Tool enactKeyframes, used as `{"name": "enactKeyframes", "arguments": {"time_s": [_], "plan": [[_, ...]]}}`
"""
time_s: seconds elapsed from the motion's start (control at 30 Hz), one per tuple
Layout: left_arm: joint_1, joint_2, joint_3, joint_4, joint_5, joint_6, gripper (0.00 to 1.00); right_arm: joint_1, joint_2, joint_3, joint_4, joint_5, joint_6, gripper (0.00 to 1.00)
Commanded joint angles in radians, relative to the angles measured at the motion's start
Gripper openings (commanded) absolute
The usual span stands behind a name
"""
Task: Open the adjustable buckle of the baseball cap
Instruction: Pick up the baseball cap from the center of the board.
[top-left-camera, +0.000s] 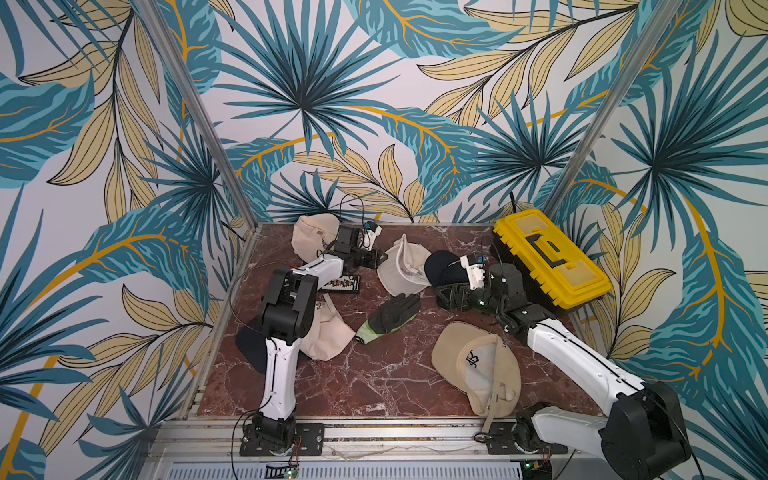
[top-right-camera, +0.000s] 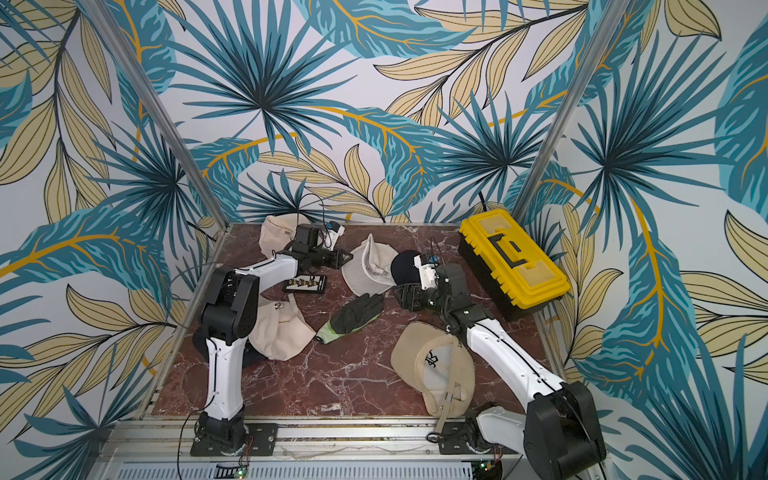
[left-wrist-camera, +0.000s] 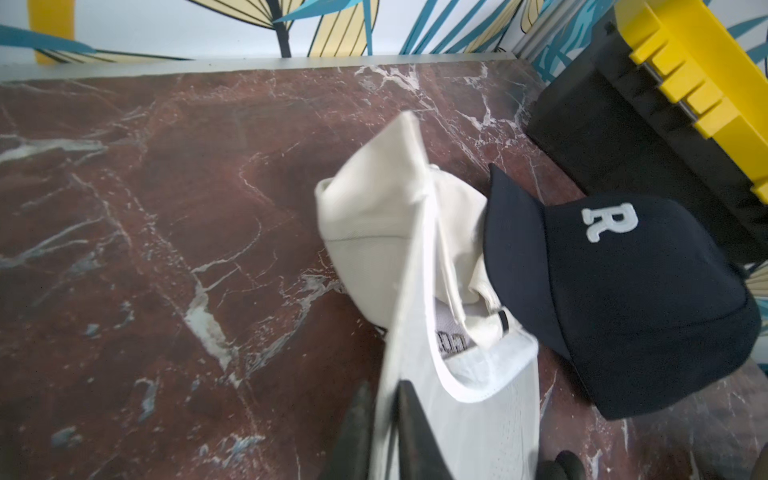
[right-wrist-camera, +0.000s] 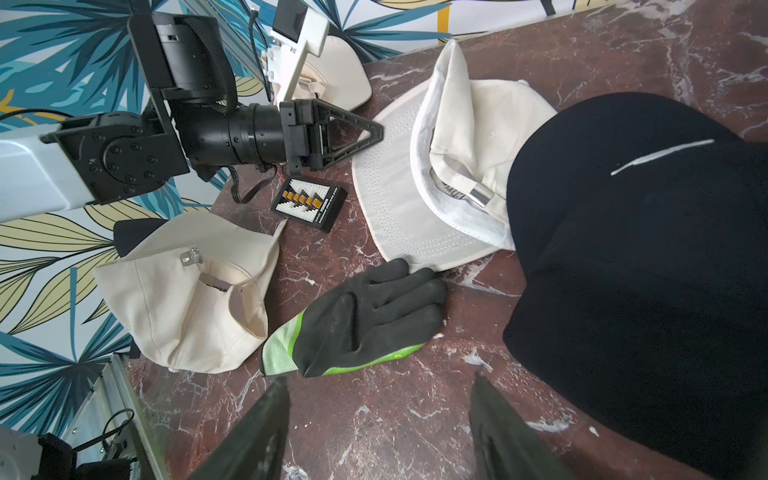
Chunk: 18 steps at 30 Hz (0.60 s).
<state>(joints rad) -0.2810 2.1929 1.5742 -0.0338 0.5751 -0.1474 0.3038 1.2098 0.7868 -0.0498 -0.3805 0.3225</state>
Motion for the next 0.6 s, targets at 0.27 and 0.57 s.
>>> {"name": "enactKeyframes", "arguments": {"time_s": [0.27,0.57], "plan": [[-0.041,-0.281,-0.096,0.012,-0.156,0.121,0.00,-0.011,-0.038,-0.050,0.018,0.023,0.007,0.68],[-0.142,-0.556,-0.258,0.016,-0.198,0.263,0.00,-0.012,-0.032,-0.049,0.081,0.055,-0.058,0.67]]}}
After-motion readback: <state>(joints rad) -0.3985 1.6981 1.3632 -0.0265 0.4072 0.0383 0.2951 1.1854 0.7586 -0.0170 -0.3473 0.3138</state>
